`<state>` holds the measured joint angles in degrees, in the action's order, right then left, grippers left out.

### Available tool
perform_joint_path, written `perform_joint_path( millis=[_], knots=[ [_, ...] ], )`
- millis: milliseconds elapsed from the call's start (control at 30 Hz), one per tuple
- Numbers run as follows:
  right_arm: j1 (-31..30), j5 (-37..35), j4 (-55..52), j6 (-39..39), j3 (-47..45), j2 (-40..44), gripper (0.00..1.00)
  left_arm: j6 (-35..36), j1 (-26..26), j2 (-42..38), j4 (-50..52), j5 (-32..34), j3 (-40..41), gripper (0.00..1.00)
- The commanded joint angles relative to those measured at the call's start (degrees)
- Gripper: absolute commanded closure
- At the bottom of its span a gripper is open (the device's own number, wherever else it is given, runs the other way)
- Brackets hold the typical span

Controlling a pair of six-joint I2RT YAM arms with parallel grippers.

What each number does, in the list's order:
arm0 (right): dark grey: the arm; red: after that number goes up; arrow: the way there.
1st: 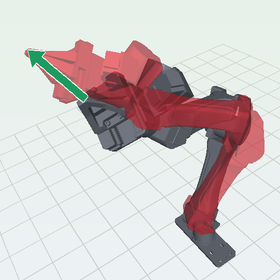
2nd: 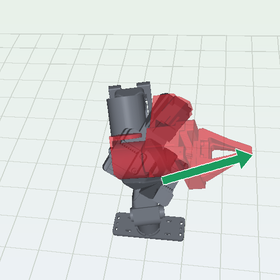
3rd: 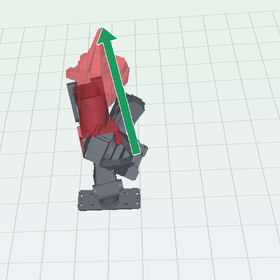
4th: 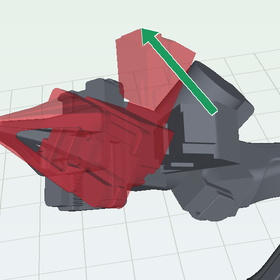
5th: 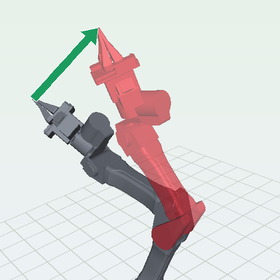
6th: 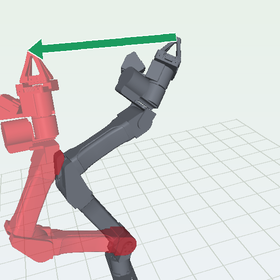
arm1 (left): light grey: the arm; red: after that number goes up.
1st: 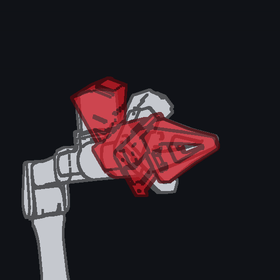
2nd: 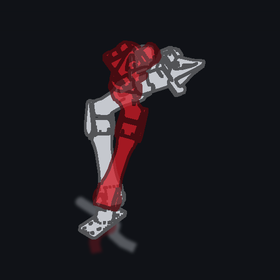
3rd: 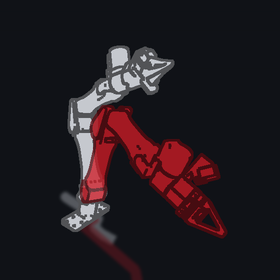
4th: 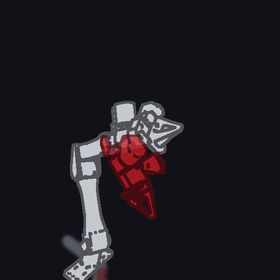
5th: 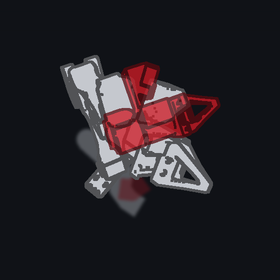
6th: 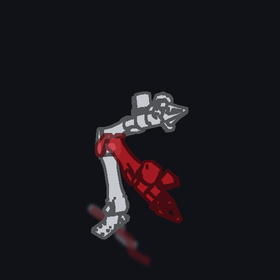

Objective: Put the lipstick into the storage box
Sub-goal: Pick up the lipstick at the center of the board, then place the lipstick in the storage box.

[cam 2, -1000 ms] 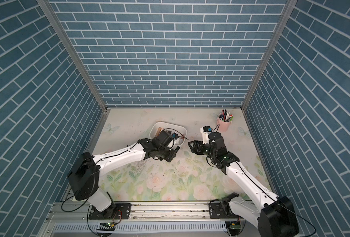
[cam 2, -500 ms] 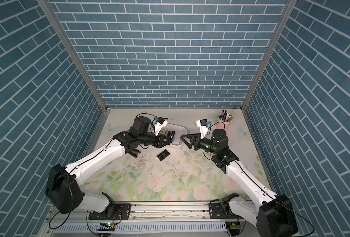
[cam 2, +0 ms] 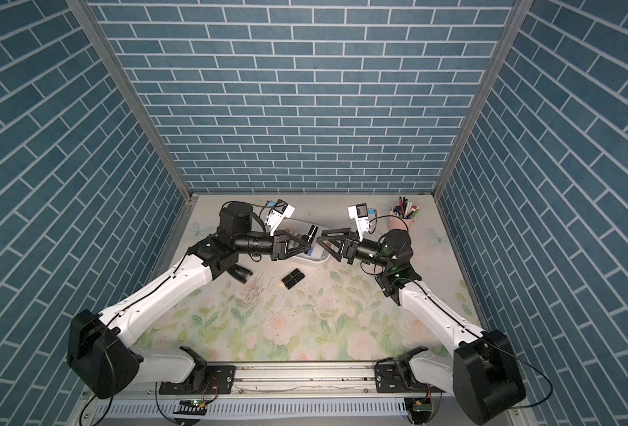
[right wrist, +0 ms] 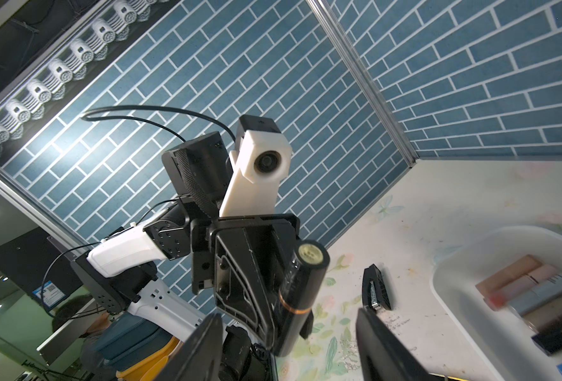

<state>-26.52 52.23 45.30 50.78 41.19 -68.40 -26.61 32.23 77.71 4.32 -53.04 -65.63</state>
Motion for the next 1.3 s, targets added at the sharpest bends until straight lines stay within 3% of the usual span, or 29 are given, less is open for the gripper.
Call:
perform_joint_path(
  millis=[0, 300, 767, 1000, 1133, 1200, 1267],
  knots=[
    [-1.4, 2.1, 5.6, 2.4, 2.7, -1.1, 0.33, -1.0, -0.2, -0.9, -2.2, -2.0, 0.1, 0.91],
    [-4.3, 2.0, 6.4, 2.3, 5.5, -4.6, 0.42, -0.7, -0.2, -1.3, -2.0, -2.2, 0.4, 0.91],
    [-5.0, 1.3, 6.7, 2.5, 5.3, -5.1, 0.86, -0.6, -0.2, -1.8, -2.1, -2.2, 1.1, 0.88],
    [-4.9, -0.2, 5.1, 2.1, 5.4, -4.9, 0.91, 2.2, -0.5, -2.0, 2.0, 0.8, -0.5, 0.44],
    [-4.1, -6.1, -9.0, -2.8, 9.2, -5.5, 0.90, 4.8, -3.0, -3.9, 6.1, 4.5, -1.7, 0.19],
    [-3.0, -10.3, -16.5, -4.3, 11.4, -6.9, 0.90, 7.4, -4.6, -5.6, 10.3, 10.8, -2.7, 0.04],
    [-2.1, -14.5, -22.8, -5.6, 13.4, -8.6, 0.89, 10.2, -5.0, -7.5, 14.6, 20.4, -3.9, 0.00]
  ],
)
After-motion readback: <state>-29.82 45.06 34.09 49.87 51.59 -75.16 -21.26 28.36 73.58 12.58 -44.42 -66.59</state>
